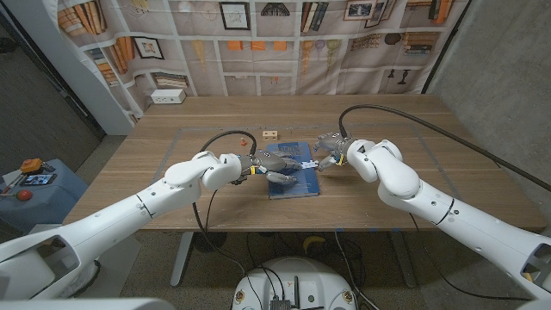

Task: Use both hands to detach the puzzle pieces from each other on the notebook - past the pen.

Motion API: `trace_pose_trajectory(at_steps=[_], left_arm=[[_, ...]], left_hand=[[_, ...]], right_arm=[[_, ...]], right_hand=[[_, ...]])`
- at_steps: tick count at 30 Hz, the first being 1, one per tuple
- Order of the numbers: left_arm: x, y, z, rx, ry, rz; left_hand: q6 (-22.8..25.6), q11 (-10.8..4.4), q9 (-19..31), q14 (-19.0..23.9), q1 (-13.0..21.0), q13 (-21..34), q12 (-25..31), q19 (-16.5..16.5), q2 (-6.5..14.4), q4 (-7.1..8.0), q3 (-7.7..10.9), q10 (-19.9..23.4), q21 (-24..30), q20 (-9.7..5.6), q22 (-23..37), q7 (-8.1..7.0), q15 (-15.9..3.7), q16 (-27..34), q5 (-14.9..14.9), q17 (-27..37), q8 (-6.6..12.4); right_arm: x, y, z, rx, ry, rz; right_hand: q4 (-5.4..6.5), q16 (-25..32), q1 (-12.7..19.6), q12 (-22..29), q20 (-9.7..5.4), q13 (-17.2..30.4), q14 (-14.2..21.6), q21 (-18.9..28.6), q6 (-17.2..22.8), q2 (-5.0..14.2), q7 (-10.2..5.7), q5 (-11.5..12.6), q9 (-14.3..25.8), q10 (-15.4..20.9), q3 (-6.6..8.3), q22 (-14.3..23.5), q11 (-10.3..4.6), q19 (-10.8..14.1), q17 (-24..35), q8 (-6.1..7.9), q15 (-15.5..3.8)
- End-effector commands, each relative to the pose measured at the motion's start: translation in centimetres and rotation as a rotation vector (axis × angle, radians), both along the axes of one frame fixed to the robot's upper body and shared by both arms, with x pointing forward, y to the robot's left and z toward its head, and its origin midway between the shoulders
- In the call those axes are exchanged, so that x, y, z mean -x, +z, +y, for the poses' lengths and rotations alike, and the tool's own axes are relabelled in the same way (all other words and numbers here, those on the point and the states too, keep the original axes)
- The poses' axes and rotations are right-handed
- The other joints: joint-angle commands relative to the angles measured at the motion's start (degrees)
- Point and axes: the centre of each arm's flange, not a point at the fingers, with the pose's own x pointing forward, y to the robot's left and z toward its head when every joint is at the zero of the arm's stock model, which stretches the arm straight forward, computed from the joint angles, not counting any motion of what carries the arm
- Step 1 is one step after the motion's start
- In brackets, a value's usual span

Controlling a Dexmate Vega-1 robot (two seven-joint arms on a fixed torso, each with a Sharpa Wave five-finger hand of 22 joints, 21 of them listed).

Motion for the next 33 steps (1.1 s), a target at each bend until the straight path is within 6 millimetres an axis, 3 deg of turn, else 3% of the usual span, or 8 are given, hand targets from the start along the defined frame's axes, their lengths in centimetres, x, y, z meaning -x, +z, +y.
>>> trace_pose_trajectory(at_steps=[1, 33], left_arm=[[-0.1, -0.1, 0.0, 0.000, 0.000, 0.006], [-0.1, 0.0, -0.2, -0.006, 0.004, 0.011]], left_hand=[[0.57, -0.08, 0.21, -2.98, 0.63, 0.24, 0.27, -9.08, 4.92, -0.15, 0.49, 0.40, 0.24, -4.72, 0.14, -0.33, -5.78, -0.09, 0.17, 0.13, 0.32], [1.08, -0.14, 0.23, -2.52, 0.69, 0.25, 0.29, -8.82, 4.84, -0.38, 0.92, 1.05, 0.20, -4.61, 0.13, -0.26, -5.89, -0.10, 0.11, 0.13, 0.27]], right_arm=[[-0.6, -0.4, 0.5, 0.004, -0.001, -0.002], [-1.7, -1.6, 0.9, -0.020, -0.009, -0.026]], right_hand=[[0.37, 0.35, 0.87, 0.59, -0.02, 0.15, 0.29, 0.31, 0.88, 0.11, -0.01, -0.21, 0.28, 0.38, -0.06, 0.20, -0.20, 0.77, 0.16, 0.71, -0.09], [0.57, 1.14, 2.60, 1.14, -0.83, 0.21, 2.03, 0.37, 6.84, 0.41, -0.87, -0.99, 1.35, 2.97, -0.58, 0.21, -0.84, 2.21, 0.57, 4.76, -1.36]])
